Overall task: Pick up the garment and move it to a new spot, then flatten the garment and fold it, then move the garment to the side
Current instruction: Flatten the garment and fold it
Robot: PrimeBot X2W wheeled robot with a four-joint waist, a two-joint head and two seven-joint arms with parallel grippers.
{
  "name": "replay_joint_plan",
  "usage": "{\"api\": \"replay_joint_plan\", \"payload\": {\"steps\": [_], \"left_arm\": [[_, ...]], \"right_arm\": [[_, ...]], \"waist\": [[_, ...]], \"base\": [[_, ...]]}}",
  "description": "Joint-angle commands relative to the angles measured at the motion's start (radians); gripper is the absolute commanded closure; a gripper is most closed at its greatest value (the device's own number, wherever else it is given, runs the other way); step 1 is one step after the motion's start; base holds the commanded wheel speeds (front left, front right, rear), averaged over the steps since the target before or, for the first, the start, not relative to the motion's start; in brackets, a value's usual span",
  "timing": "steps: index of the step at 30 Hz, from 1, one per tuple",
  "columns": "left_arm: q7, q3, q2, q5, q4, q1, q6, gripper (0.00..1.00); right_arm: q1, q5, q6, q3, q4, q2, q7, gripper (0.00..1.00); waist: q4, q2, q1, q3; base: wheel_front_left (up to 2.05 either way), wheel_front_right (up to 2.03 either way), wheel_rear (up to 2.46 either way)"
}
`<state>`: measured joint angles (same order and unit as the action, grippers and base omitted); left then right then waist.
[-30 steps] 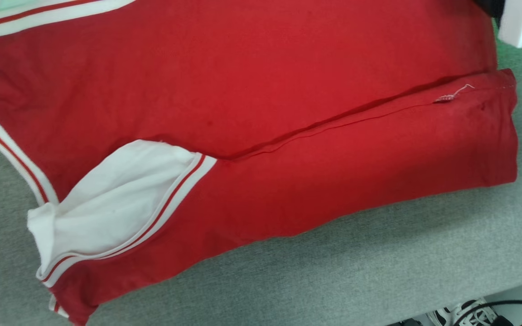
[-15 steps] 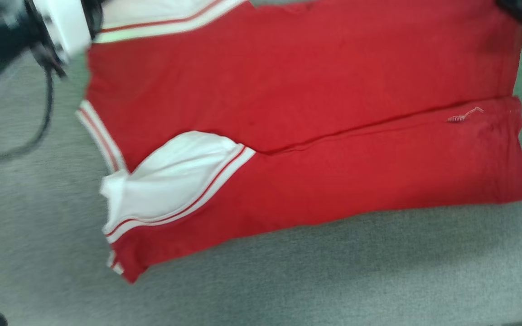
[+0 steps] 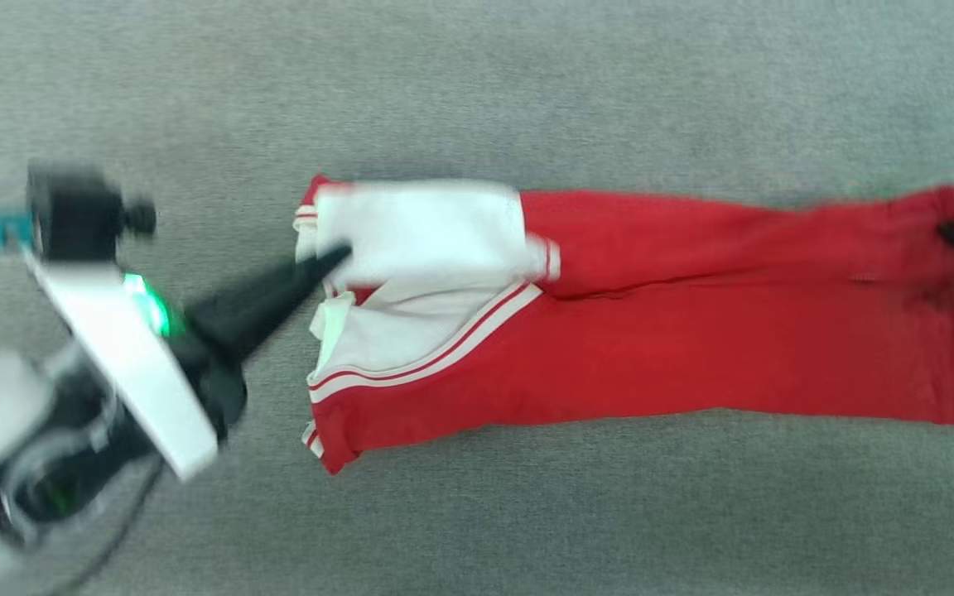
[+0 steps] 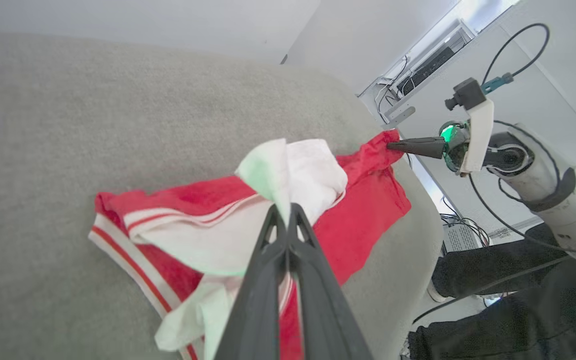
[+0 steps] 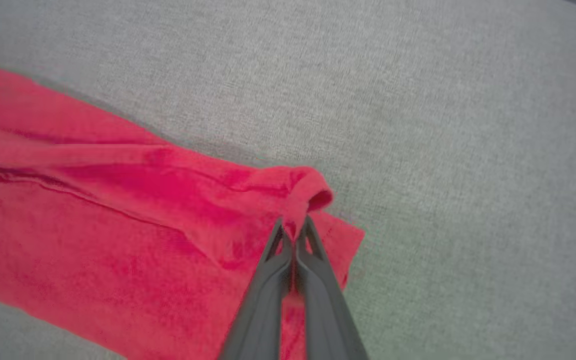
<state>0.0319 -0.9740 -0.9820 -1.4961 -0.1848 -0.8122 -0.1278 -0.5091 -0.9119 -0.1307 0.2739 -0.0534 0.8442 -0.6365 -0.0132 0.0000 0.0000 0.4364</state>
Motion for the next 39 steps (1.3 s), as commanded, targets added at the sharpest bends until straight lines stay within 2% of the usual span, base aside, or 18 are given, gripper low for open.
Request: {"api": "replay_joint_plan", "payload": {"steps": [1, 4, 8, 13, 19, 20, 21, 22, 23, 24, 25, 26, 30, 32, 35, 39], "left_arm": [[-0.033, -0.01, -0.007, 0.011, -0.023, 0.036, -0.004, 1.0], [-0.113, -0.034, -0.037, 0.029, -0.064, 0.115, -0.004, 1.0], [-0.193, -0.067, -0.048, 0.045, -0.081, 0.192, -0.004, 1.0], [-0.212, -0.122, 0.004, 0.07, -0.002, 0.205, -0.004, 1.0], [-0.22, -0.16, 0.072, 0.098, 0.142, 0.16, -0.004, 1.0], [-0.226, -0.165, 0.078, 0.105, 0.164, 0.154, -0.004, 0.97], [-0.23, -0.171, 0.084, 0.111, 0.183, 0.148, -0.004, 0.82], [-0.238, -0.174, 0.089, 0.114, 0.197, 0.143, -0.003, 0.65], [-0.248, -0.175, 0.095, 0.109, 0.205, 0.144, -0.003, 0.48], [-0.257, -0.173, 0.097, 0.105, 0.207, 0.147, -0.003, 0.29], [-0.268, -0.168, 0.095, 0.109, 0.21, 0.151, -0.003, 0.12], [-0.277, -0.158, 0.094, 0.112, 0.212, 0.158, -0.003, 0.0], [-0.293, -0.126, 0.098, 0.132, 0.213, 0.187, -0.003, 0.0], [-0.297, -0.073, 0.115, 0.148, 0.218, 0.21, -0.003, 0.0], [-0.298, 0.043, 0.164, 0.198, 0.238, 0.275, -0.003, 0.0], [-0.298, 0.197, 0.262, 0.309, 0.286, 0.372, -0.003, 0.0]], "right_arm": [[0.048, 0.004, 0.0, -0.029, 0.023, -0.005, 0.006, 1.0], [0.162, 0.013, 0.0, -0.109, 0.082, -0.018, -0.001, 1.0], [0.273, 0.039, 0.0, -0.204, 0.148, -0.058, -0.011, 1.0], [0.316, 0.086, 0.0, -0.248, 0.161, -0.121, -0.023, 1.0], [0.272, 0.136, 0.0, -0.228, 0.091, -0.187, -0.011, 1.0], [0.265, 0.141, 0.0, -0.222, 0.085, -0.193, -0.006, 1.0], [0.256, 0.146, 0.0, -0.221, 0.078, -0.2, 0.0, 0.87], [0.253, 0.149, 0.0, -0.22, 0.074, -0.205, 0.007, 0.6], [0.255, 0.15, 0.0, -0.22, 0.072, -0.205, 0.01, 0.4], [0.258, 0.151, 0.0, -0.223, 0.073, -0.205, 0.014, 0.0], [0.264, 0.15, 0.0, -0.229, 0.076, -0.203, 0.018, 0.0], [0.272, 0.15, 0.0, -0.237, 0.082, -0.199, 0.02, 0.0], [0.297, 0.14, 0.0, -0.27, 0.096, -0.193, 0.013, 0.0], [0.318, 0.129, 0.0, -0.299, 0.102, -0.195, 0.002, 0.0], [0.343, 0.119, 0.0, -0.34, 0.097, -0.199, -0.022, 0.0], [0.356, 0.113, 0.0, -0.387, 0.066, -0.213, -0.05, 0.0]], "waist": [[0.01, 0.0, 0.0, -0.005], [0.012, 0.0, 0.0, -0.002], [0.012, 0.0, 0.0, 0.007], [0.007, 0.0, 0.0, 0.028], [-0.001, 0.0, 0.0, 0.052], [-0.003, 0.0, 0.0, 0.054], [-0.004, 0.0, 0.0, 0.055], [-0.006, 0.0, 0.0, 0.056], [-0.006, 0.0, 0.0, 0.056], [-0.007, 0.0, 0.0, 0.055], [-0.007, 0.0, 0.0, 0.053], [-0.006, 0.0, 0.0, 0.051], [0.004, 0.0, 0.0, 0.042], [0.016, 0.0, 0.0, 0.035], [0.043, 0.0, 0.0, 0.024], [0.086, 0.0, 0.0, 0.005]], "base": [[0.0, 0.0, 0.0], [0.0, 0.0, 0.0], [0.0, 0.0, 0.0], [0.0, 0.0, 0.0], [0.0, 0.0, 0.0], [0.0, 0.0, 0.0], [0.0, 0.0, 0.0], [0.0, 0.0, 0.0], [0.0, 0.0, 0.0], [0.0, 0.0, 0.0], [0.0, 0.0, 0.0], [0.0, 0.0, 0.0], [0.0, 0.0, 0.0], [0.0, 0.0, 0.0], [0.0, 0.0, 0.0], [0.0, 0.0, 0.0]]}}
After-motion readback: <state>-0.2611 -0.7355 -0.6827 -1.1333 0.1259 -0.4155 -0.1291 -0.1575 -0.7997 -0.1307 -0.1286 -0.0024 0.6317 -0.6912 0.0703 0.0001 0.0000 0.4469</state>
